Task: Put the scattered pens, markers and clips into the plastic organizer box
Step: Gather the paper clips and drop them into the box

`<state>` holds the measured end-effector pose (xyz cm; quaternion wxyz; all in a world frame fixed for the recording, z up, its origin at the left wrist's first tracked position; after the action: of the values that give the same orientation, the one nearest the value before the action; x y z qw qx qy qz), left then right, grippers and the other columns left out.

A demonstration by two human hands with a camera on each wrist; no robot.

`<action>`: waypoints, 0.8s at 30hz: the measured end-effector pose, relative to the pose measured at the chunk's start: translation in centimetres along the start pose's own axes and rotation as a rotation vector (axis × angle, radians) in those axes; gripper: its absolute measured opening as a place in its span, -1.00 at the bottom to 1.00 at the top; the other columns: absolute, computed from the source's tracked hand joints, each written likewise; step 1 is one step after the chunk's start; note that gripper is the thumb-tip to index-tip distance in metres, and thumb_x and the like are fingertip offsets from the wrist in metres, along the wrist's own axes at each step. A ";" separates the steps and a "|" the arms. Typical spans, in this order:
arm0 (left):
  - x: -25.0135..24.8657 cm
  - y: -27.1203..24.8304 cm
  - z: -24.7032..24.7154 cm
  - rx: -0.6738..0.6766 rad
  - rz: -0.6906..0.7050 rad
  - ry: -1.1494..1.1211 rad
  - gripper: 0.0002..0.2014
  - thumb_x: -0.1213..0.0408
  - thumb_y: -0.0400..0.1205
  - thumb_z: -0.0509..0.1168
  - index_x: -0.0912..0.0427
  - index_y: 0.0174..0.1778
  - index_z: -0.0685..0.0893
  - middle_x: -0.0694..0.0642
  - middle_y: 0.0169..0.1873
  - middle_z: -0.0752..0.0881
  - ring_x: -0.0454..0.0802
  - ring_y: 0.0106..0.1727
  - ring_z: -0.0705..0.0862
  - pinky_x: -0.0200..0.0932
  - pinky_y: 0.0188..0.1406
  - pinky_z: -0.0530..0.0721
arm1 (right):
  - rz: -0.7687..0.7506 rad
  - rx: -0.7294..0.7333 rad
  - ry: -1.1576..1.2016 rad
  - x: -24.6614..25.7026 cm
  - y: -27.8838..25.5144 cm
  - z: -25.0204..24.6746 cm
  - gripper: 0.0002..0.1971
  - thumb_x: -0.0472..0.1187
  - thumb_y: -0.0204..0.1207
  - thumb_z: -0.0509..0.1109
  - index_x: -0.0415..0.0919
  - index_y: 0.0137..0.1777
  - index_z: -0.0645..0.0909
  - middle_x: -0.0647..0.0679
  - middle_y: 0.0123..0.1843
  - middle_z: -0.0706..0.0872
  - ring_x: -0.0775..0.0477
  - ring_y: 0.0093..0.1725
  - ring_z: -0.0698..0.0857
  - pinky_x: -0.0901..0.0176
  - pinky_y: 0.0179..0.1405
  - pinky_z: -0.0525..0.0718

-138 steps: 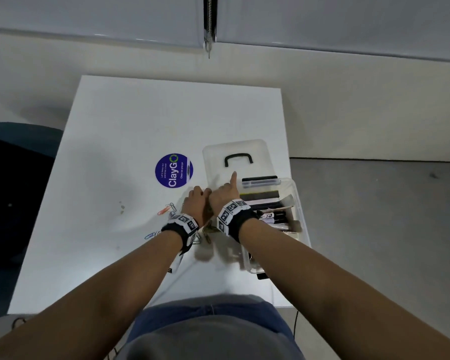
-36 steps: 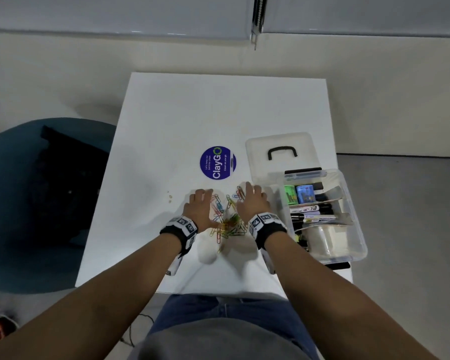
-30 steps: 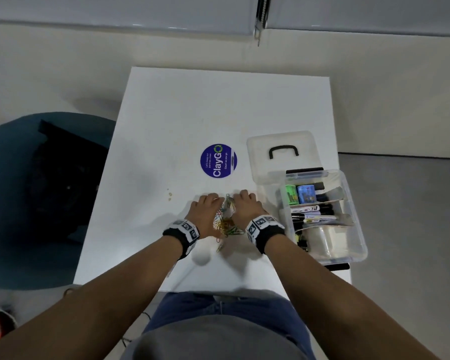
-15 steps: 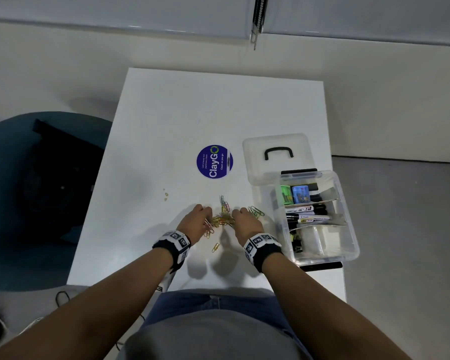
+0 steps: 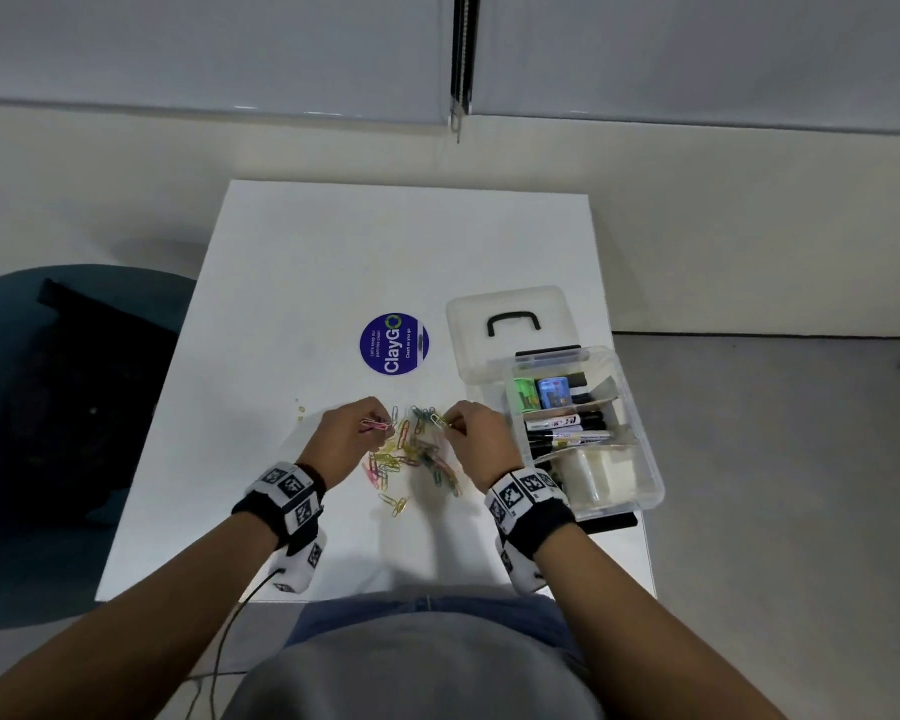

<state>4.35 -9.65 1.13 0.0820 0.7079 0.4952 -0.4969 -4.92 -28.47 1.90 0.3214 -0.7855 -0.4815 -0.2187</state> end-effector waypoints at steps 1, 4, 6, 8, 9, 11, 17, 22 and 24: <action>-1.5 -0.3 0.2 0.001 0.019 -0.017 -0.88 0.38 0.55 0.44 0.06 -0.20 0.67 0.06 -0.30 0.79 -0.14 -0.31 0.74 -0.17 -0.18 0.73 | -0.012 -0.026 0.055 0.0 -0.5 -0.9 -0.89 -0.30 0.56 0.38 -0.22 0.04 0.70 -0.13 -0.03 0.79 -0.12 -0.03 0.75 0.04 0.00 0.73; -6.5 -1.2 1.7 0.021 0.086 -0.075 -0.88 0.39 0.56 0.43 0.06 -0.18 0.69 0.03 -0.30 0.80 -0.18 -0.28 0.76 -0.36 -0.24 0.69 | -0.040 -0.107 0.164 -0.3 -2.6 -4.7 -0.89 -0.32 0.55 0.43 -0.24 0.05 0.69 -0.10 -0.06 0.78 -0.01 -0.11 0.72 0.32 -0.09 0.66; -9.9 -1.7 3.3 0.055 0.136 -0.133 -0.93 0.37 0.56 0.44 0.11 -0.15 0.70 0.04 -0.26 0.81 -0.21 -0.27 0.77 -0.40 -0.25 0.68 | -0.024 -0.186 0.221 -1.3 -4.4 -7.5 -0.89 -0.30 0.55 0.44 -0.23 0.06 0.70 -0.05 -0.09 0.78 0.05 -0.14 0.72 0.51 -0.17 0.59; -12.9 -2.1 5.7 0.109 0.191 -0.125 -0.95 0.32 0.57 0.44 0.11 -0.12 0.70 0.05 -0.22 0.82 -0.16 -0.26 0.78 -0.38 -0.25 0.71 | 0.005 -0.260 0.259 -3.1 -6.2 -9.9 -0.88 -0.27 0.55 0.45 -0.17 0.07 0.70 0.02 -0.11 0.79 0.12 -0.13 0.74 0.53 -0.18 0.61; -14.1 -2.1 7.1 0.142 0.221 -0.098 -0.94 0.32 0.57 0.44 0.11 -0.10 0.70 0.06 -0.22 0.81 -0.14 -0.27 0.77 -0.38 -0.26 0.71 | 0.019 -0.293 0.271 -4.1 -7.0 -10.9 -0.88 -0.26 0.55 0.45 -0.14 0.06 0.70 0.05 -0.12 0.79 0.14 -0.13 0.75 0.48 -0.16 0.64; -16.0 -1.9 10.5 0.217 0.295 -0.006 -0.93 0.34 0.58 0.42 0.13 -0.05 0.71 0.05 -0.20 0.78 -0.12 -0.26 0.73 -0.35 -0.23 0.66 | 0.052 -0.354 0.261 -6.4 -8.4 -12.4 -0.92 -0.26 0.52 0.47 -0.09 -0.03 0.68 0.10 -0.17 0.79 0.17 -0.17 0.76 0.32 -0.15 0.70; -18.3 -0.6 19.6 0.376 0.401 0.335 -0.85 0.33 0.59 0.40 0.26 0.04 0.69 0.21 0.01 0.77 0.14 0.06 0.71 -0.14 -0.03 0.54 | 0.202 -0.385 0.093 -12.5 -10.1 -12.7 -0.94 -0.33 0.49 0.48 -0.17 -0.10 0.72 -0.06 -0.18 0.82 -0.06 -0.16 0.77 0.29 -0.20 0.53; -18.2 -0.2 21.0 0.436 0.388 0.415 -0.66 0.52 0.57 0.25 0.29 0.28 0.58 0.28 0.11 0.72 0.21 0.14 0.70 -0.05 0.07 0.62 | 0.222 -0.326 0.046 -13.7 -9.5 -12.6 -0.81 -0.39 0.45 0.42 -0.22 0.02 0.74 -0.18 -0.09 0.84 -0.20 -0.07 0.80 0.01 -0.02 0.74; -17.7 0.0 20.1 0.425 0.381 0.374 -0.60 0.53 0.56 0.25 0.26 0.34 0.55 0.25 0.16 0.70 0.16 0.17 0.69 -0.03 0.14 0.67 | 0.233 -0.331 0.053 -13.6 -9.2 -12.8 -0.78 -0.39 0.47 0.40 -0.25 0.09 0.73 -0.20 -0.05 0.83 -0.21 -0.04 0.79 -0.02 0.04 0.74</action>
<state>-8.41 -32.87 5.10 -0.0679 0.8678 0.2458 -0.4264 -19.57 -43.01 4.64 0.2237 -0.8718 -0.3363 -0.2770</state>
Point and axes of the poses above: each hand's wrist, its own y-axis towards the middle knuckle, its own z-axis out of the palm, x = y × z, the point moved 1 cm from there along y, towards the middle knuckle
